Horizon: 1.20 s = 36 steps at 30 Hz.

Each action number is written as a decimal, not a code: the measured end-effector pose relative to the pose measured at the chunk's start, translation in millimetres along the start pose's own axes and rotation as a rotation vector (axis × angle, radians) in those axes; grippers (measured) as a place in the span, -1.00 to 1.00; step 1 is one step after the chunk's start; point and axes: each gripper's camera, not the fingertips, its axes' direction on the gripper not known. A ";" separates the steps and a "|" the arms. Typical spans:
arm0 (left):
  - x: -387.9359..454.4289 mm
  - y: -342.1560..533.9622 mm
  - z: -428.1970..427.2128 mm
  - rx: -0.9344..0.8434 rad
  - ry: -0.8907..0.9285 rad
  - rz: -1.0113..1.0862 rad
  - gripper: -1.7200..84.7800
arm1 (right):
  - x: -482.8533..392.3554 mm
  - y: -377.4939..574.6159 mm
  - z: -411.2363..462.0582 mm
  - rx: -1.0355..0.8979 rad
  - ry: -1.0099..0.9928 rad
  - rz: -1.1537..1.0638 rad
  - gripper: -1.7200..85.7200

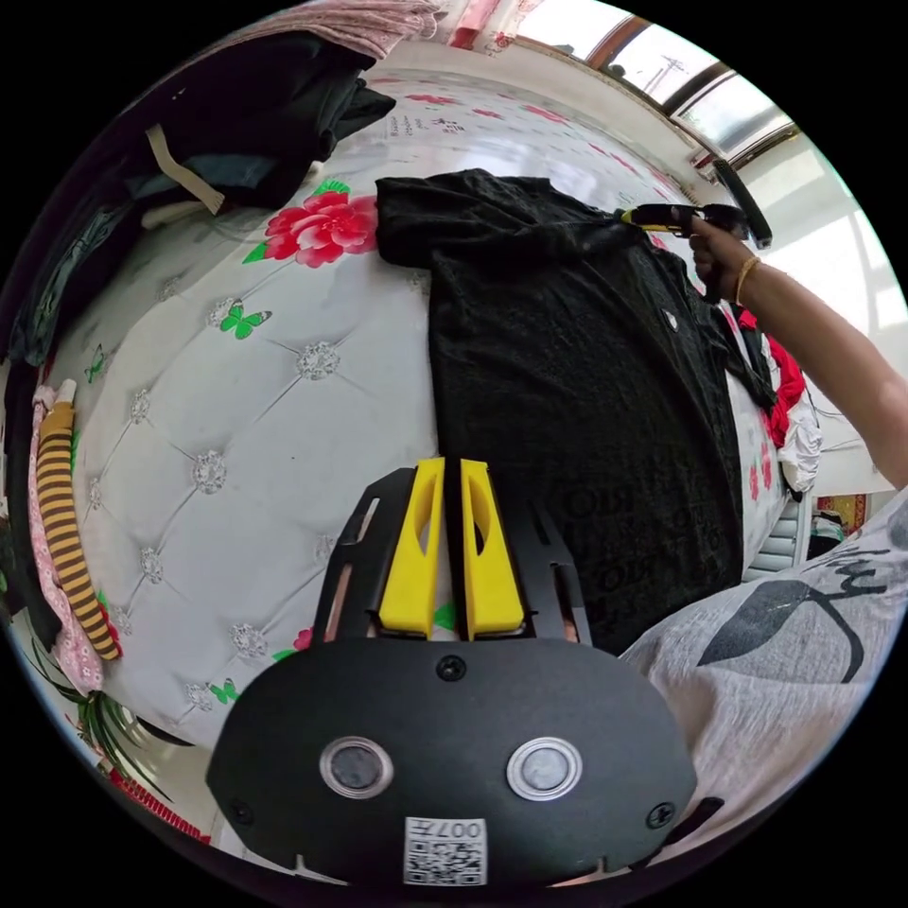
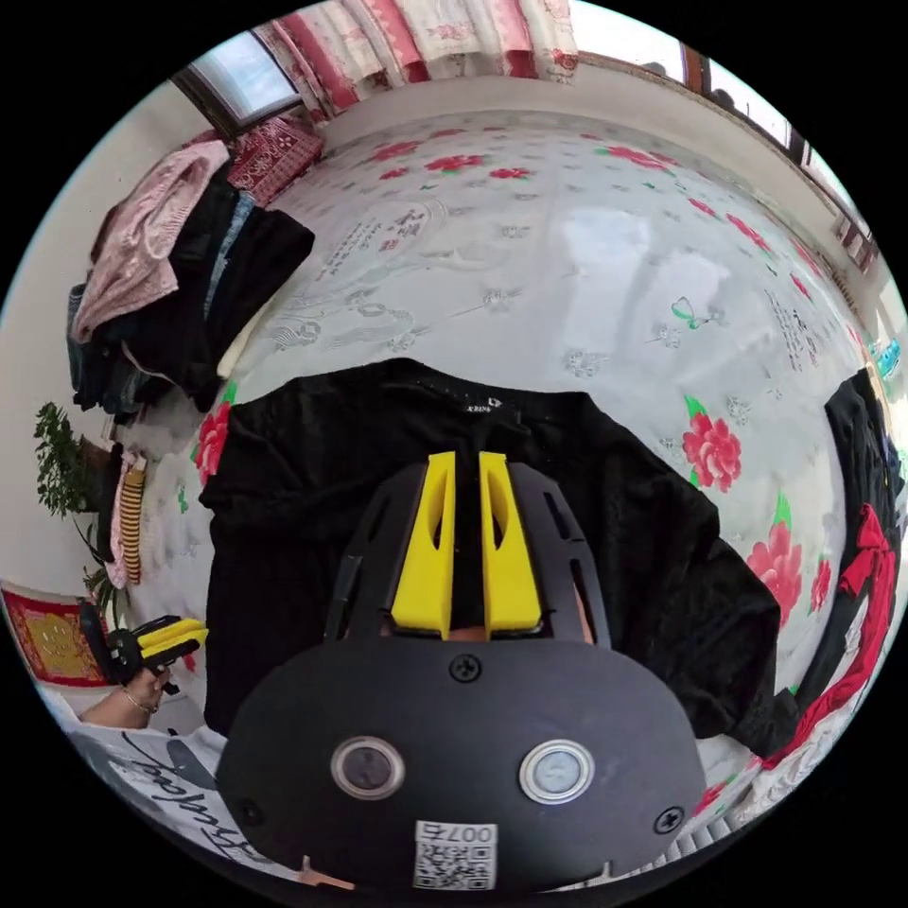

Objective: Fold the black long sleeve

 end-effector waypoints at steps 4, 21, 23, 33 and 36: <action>1.4 7.0 9.1 0.018 0.001 0.026 -0.91 | -9.7 56.8 -146.1 0.338 -0.153 -0.104 -0.85; 43.1 16.1 39.2 0.036 -0.037 0.227 -0.84 | 50.1 326.2 -176.5 0.080 0.099 0.140 -0.75; 46.4 -6.9 44.2 0.053 -0.075 0.286 -0.82 | 54.5 302.2 -170.1 0.074 0.099 0.106 -0.74; 78.6 -128.3 101.4 0.048 -0.185 0.515 -0.81 | 76.5 205.7 -67.5 -0.248 0.129 -0.093 -0.81; 82.4 -140.5 148.1 -0.051 -0.274 0.560 -0.87 | 62.7 194.1 -87.8 -0.191 0.192 -0.161 -0.89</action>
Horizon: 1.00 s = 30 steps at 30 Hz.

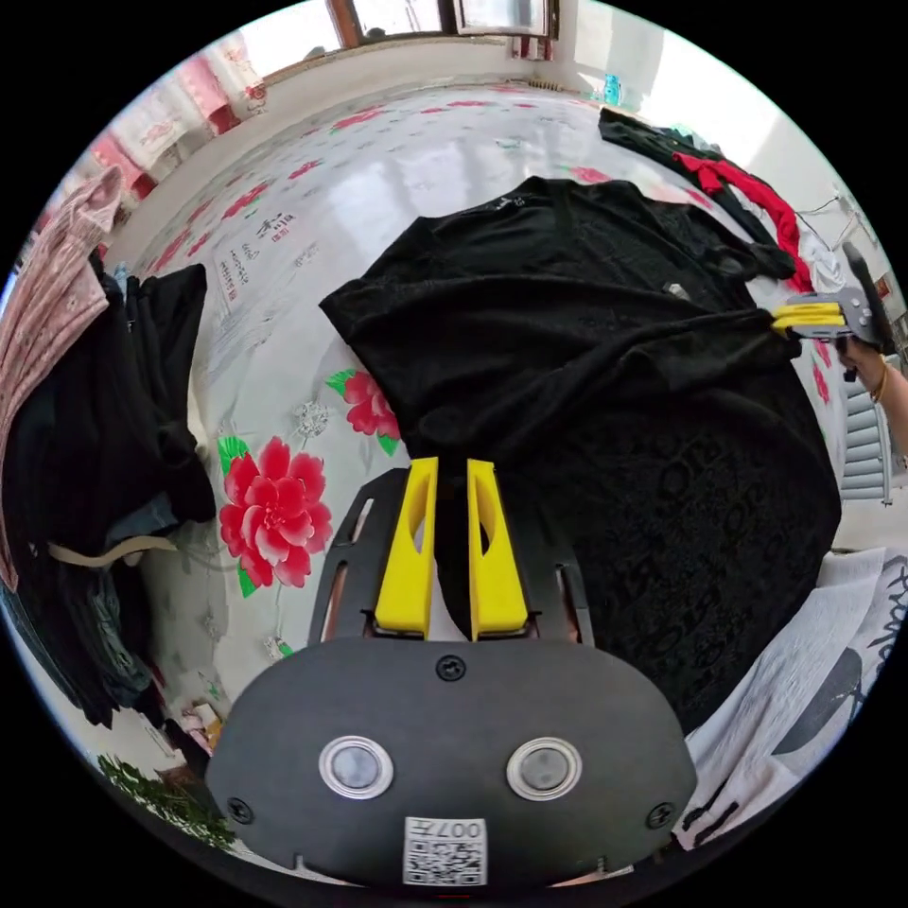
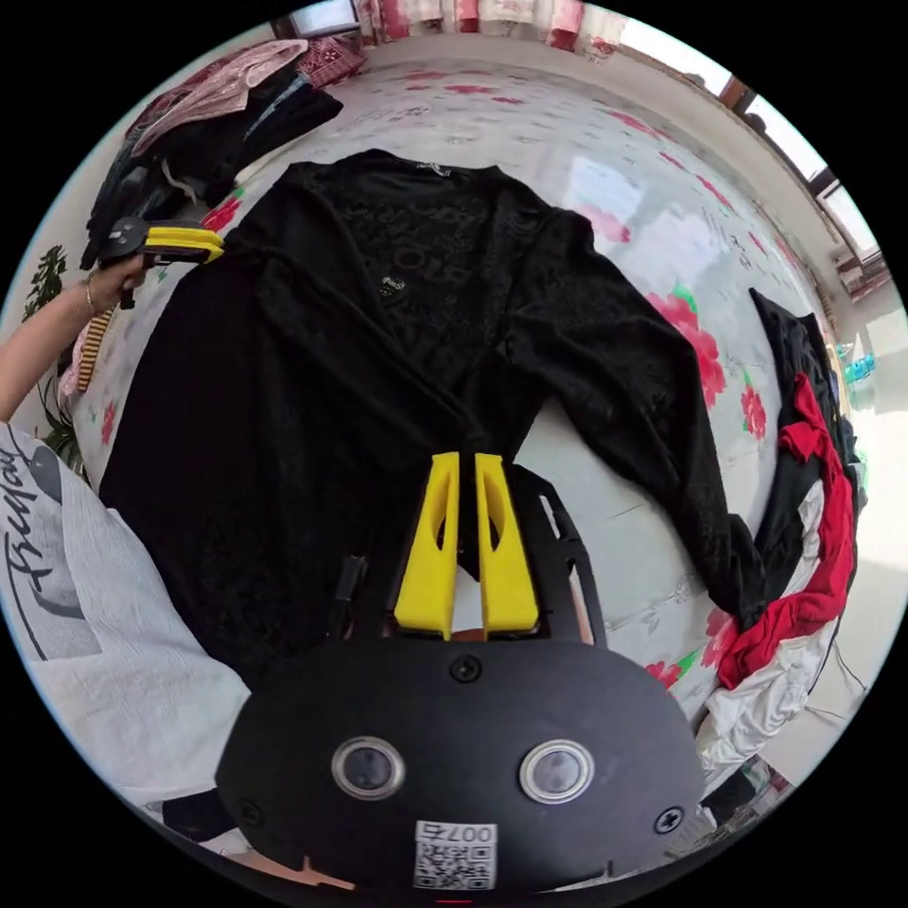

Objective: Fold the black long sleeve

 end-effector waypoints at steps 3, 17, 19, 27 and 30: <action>1.5 2.9 6.6 0.028 -0.037 0.040 -0.96 | -5.6 3.7 -59.7 0.133 0.045 -0.052 -0.93; -55.1 43.5 -6.3 0.038 -0.040 0.042 -0.98 | 11.4 128.8 -31.7 -0.154 -0.144 -0.017 -0.93; -69.6 53.5 -16.6 0.063 -0.021 0.008 -0.98 | 43.1 134.6 -52.8 -0.082 -0.169 0.064 -0.90; -141.4 140.2 -18.7 0.121 0.228 -0.517 -0.98 | 284.0 211.1 -123.0 0.310 -0.257 0.698 -0.80; -143.5 173.4 -10.9 0.097 0.283 -0.602 -0.98 | 378.3 248.7 -135.6 0.343 -0.145 0.864 -0.77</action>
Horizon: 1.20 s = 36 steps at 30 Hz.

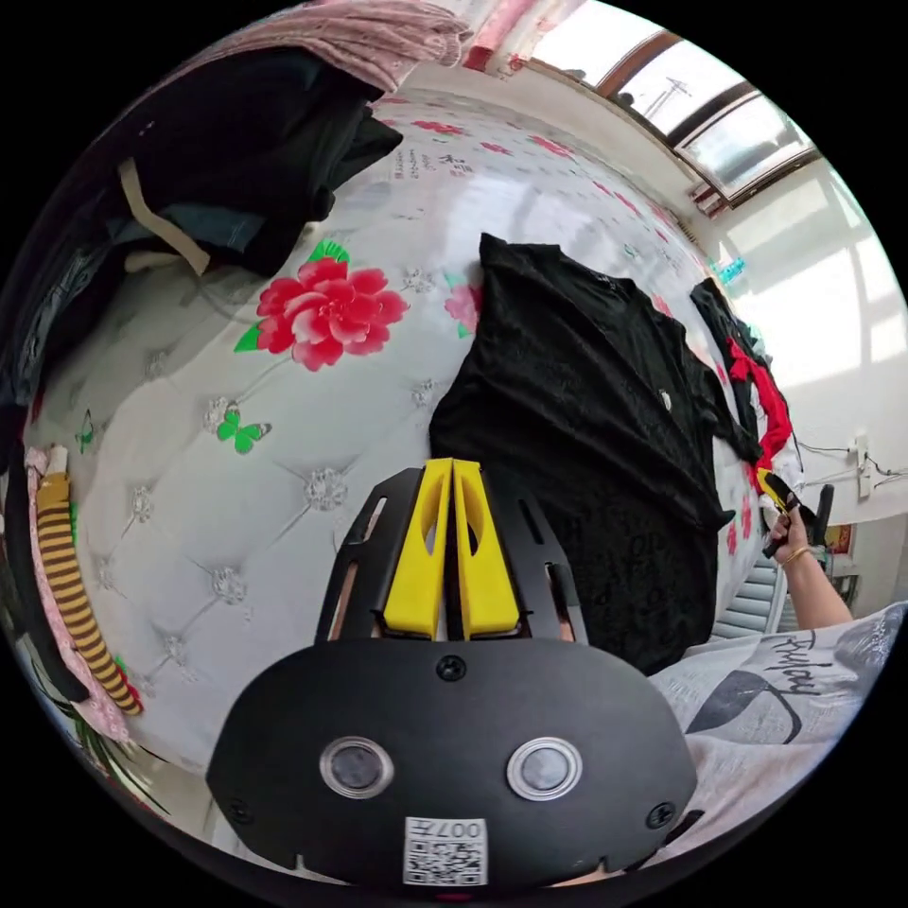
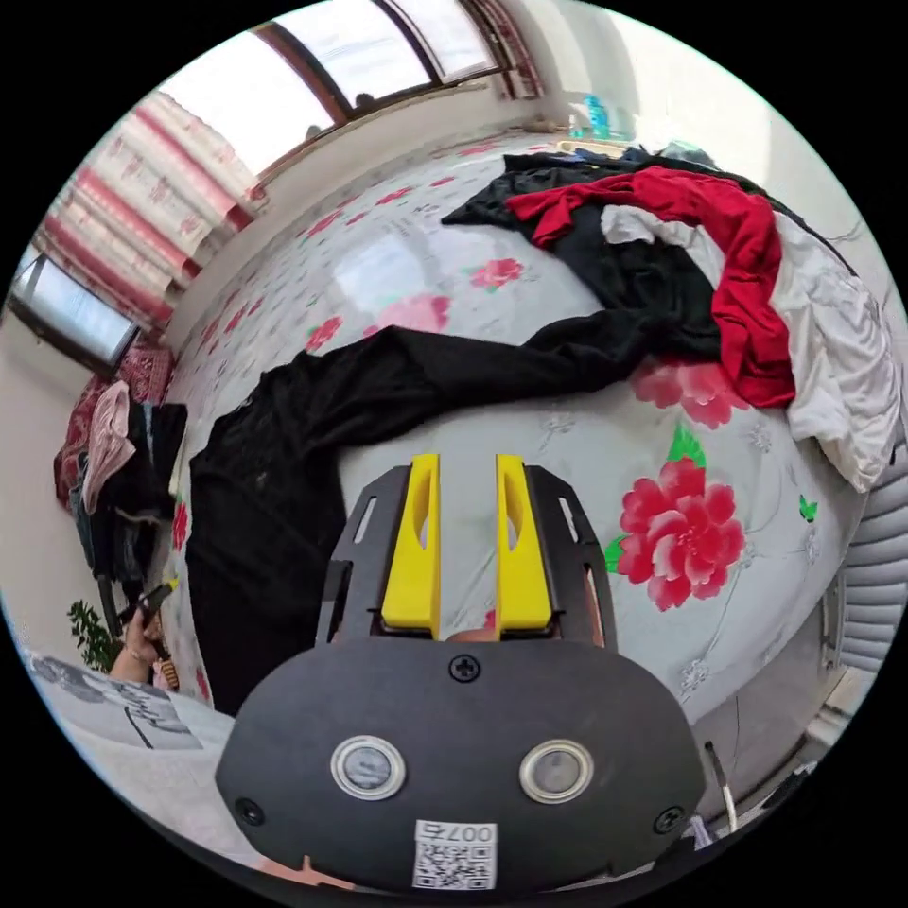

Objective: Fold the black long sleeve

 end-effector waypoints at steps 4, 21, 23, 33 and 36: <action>-12.6 20.4 -2.7 -0.089 -0.081 -0.014 -0.98 | 113.0 -60.4 -25.5 0.076 0.108 0.232 -0.75; 139.0 0.9 -12.9 -0.045 0.048 0.410 -0.92 | 232.8 -102.8 -130.0 0.225 -0.196 0.373 -0.96; 211.0 -17.9 4.7 -0.047 0.133 0.587 -0.87 | 231.2 -94.2 -150.9 0.237 -0.236 0.361 -0.97; 396.2 -14.1 106.3 -0.231 0.117 1.048 -0.93 | 159.5 -79.1 -199.9 0.234 -0.272 0.234 -0.97; 391.1 25.7 81.1 -0.208 0.114 1.137 -0.96 | 111.6 -63.7 -197.7 0.237 -0.228 0.140 -0.97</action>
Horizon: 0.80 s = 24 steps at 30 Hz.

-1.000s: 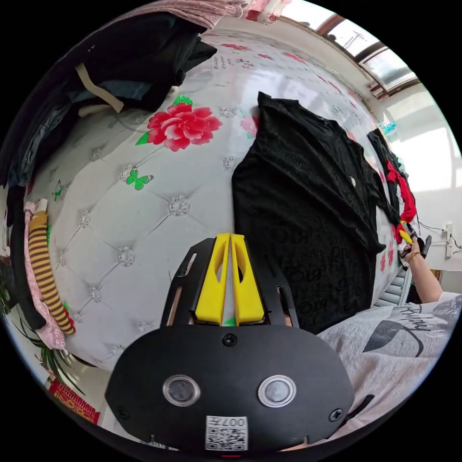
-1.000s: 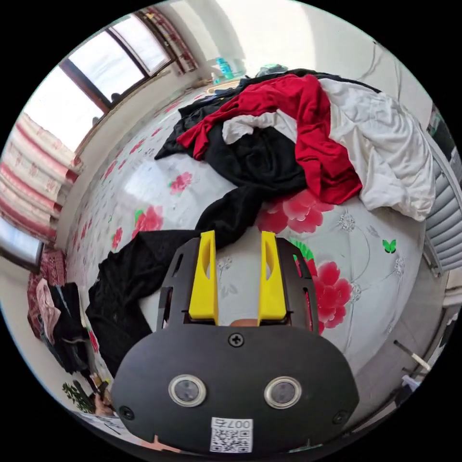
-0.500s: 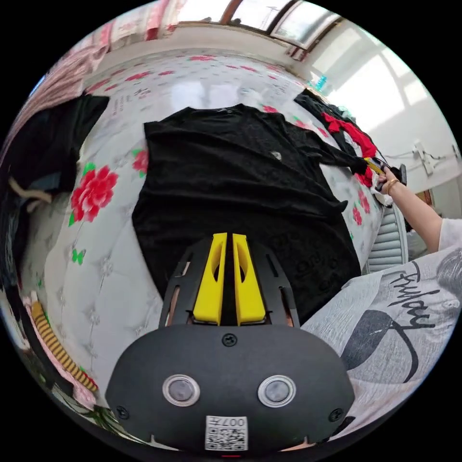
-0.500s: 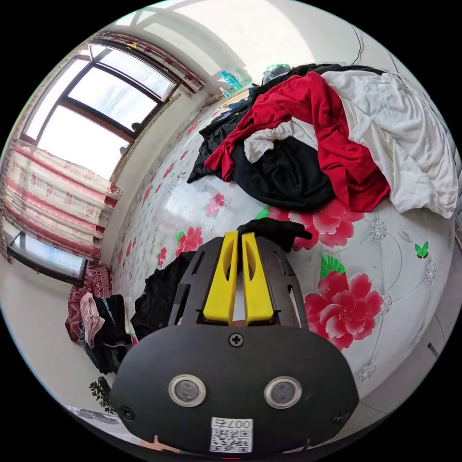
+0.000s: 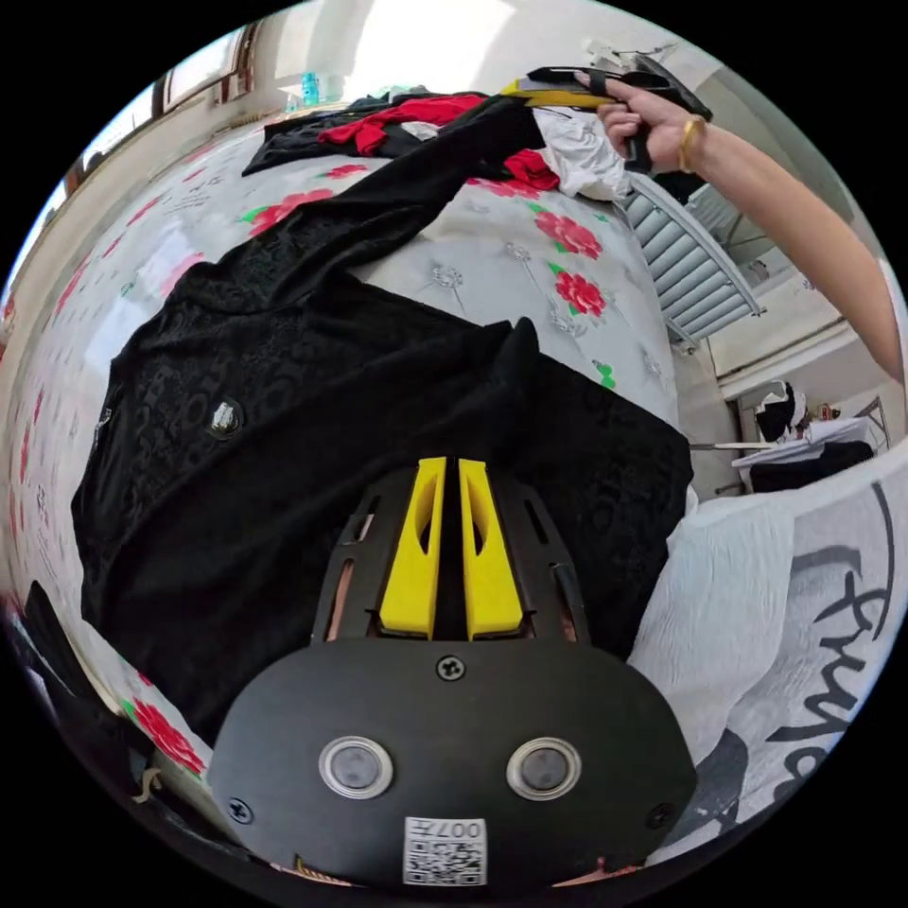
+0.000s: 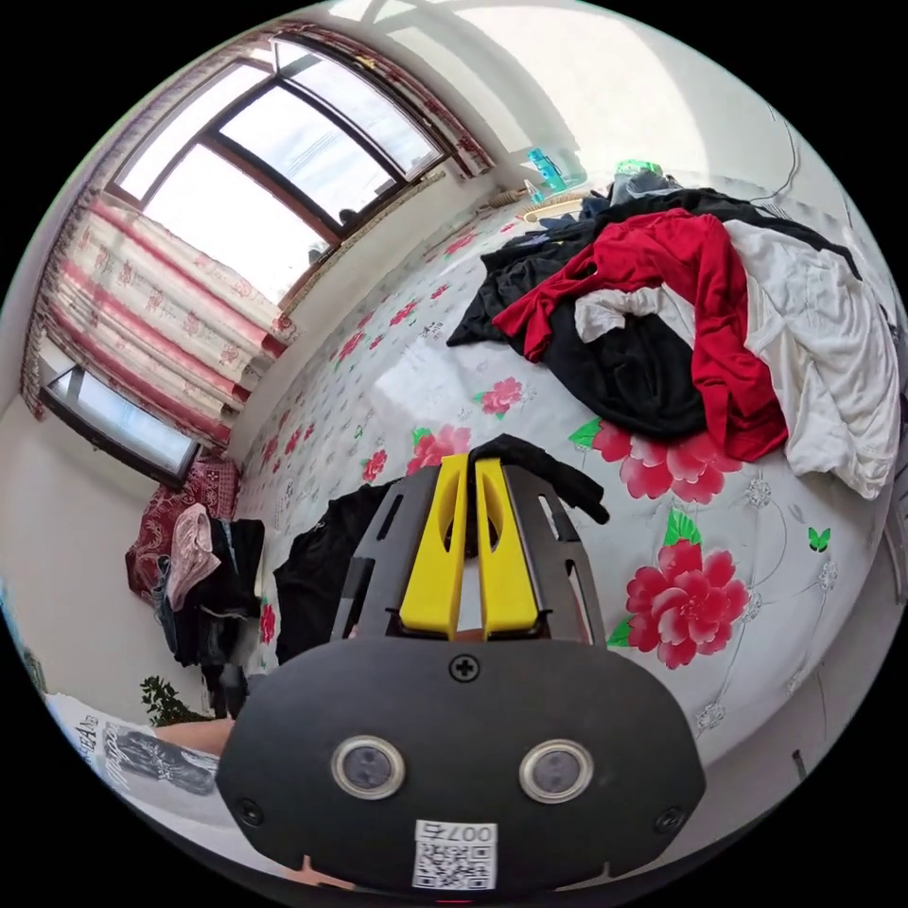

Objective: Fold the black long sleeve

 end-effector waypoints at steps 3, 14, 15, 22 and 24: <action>36.1 43.3 -16.2 0.004 -0.038 0.043 -0.97 | -41.0 37.7 25.0 -0.030 0.047 -0.077 -0.97; -14.1 201.5 -99.4 0.084 -0.044 -0.561 -0.98 | -339.4 200.1 26.8 0.073 -0.068 -0.745 -0.96; -17.6 207.4 -105.6 0.100 -0.048 -0.586 -0.98 | -360.0 218.4 28.8 0.071 -0.091 -0.793 -0.96; -33.3 279.1 -145.3 0.189 -0.113 -0.767 -0.98 | -494.1 472.2 184.7 -0.441 -0.322 -0.980 -0.89; -33.2 294.7 -149.8 0.195 -0.122 -0.792 -0.97 | -497.5 520.8 224.2 -0.612 -0.348 -0.968 -0.88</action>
